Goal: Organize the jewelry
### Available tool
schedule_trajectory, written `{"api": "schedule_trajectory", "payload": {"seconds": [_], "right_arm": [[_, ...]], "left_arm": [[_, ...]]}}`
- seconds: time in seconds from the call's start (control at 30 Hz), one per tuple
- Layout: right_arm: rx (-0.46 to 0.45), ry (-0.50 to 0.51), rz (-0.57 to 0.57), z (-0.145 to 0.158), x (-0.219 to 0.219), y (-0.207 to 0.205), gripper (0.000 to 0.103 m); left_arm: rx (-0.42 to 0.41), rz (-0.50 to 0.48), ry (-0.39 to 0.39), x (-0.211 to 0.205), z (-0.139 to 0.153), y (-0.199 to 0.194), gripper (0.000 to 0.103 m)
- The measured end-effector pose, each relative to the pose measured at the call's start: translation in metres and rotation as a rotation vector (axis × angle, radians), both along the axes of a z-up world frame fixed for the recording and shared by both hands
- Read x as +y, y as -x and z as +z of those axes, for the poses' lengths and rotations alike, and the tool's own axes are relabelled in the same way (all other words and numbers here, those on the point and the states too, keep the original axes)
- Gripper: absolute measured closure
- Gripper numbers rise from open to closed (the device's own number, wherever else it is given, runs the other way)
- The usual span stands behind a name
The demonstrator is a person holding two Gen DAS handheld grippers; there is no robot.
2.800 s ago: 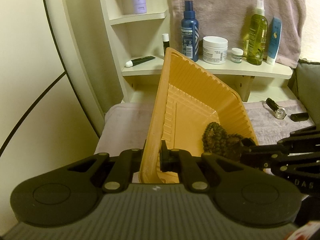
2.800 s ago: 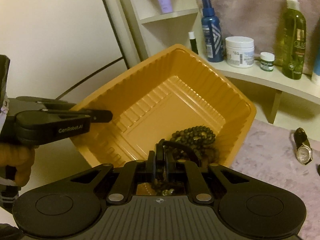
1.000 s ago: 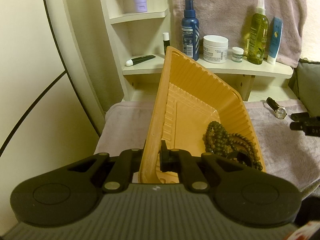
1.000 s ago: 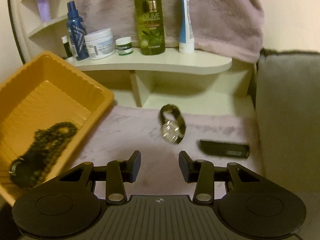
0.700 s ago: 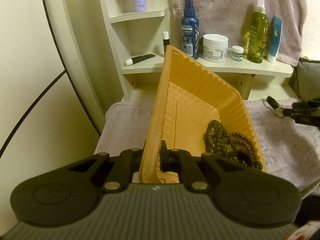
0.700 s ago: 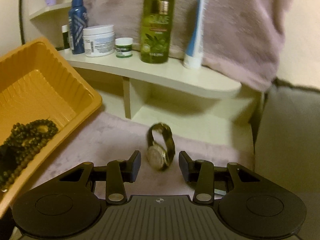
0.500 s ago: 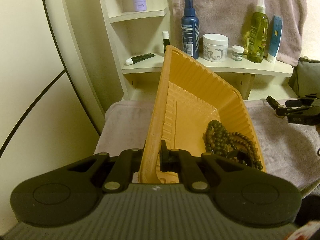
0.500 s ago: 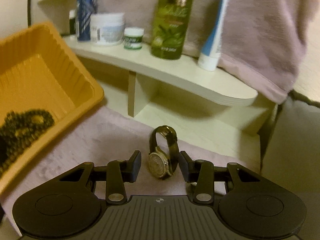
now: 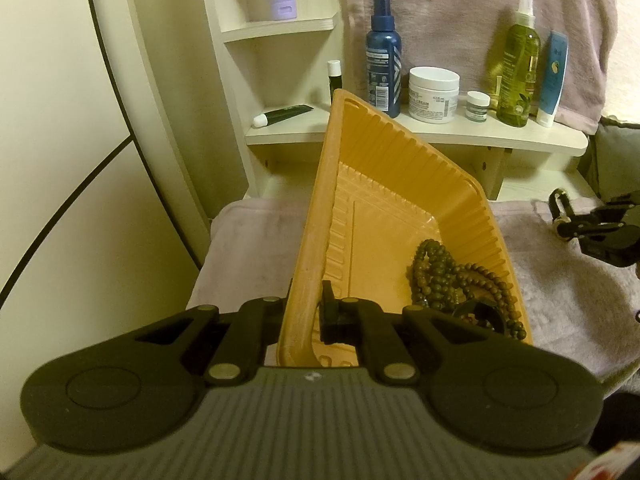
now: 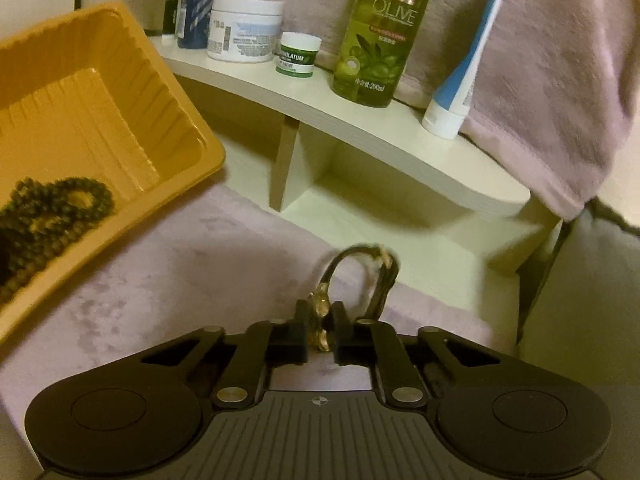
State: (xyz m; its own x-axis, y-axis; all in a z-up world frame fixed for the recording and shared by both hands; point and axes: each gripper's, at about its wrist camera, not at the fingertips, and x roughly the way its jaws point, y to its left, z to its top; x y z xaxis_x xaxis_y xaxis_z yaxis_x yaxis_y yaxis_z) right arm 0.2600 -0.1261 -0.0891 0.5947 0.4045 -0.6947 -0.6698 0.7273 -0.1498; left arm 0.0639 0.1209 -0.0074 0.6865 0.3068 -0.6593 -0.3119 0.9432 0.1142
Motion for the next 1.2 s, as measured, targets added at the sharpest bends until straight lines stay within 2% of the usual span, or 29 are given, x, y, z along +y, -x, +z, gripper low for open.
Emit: {"api": "schedule_trajectory", "payload": {"seconds": [0.2,0.67,0.9,1.2], "right_arm": [[0.06,-0.096,-0.039,0.01,-0.015,0.022,0.094],[0.1,-0.257,-0.078,0.035,-0.035,0.082,0.094],[0.12,-0.382,0.012,0.069,-0.017,0.098,0.094],[0.165,-0.451,0.171,0.089,0.038,0.11,0.094]], "left_arm": [[-0.004,0.0,-0.001,0.0,0.0,0.001,0.097],[-0.008,0.003,-0.002,-0.001,0.0,0.001,0.097],[-0.01,0.005,0.001,-0.001,-0.001,0.001,0.097],[-0.013,0.005,0.002,-0.001,-0.001,0.001,0.097]]}}
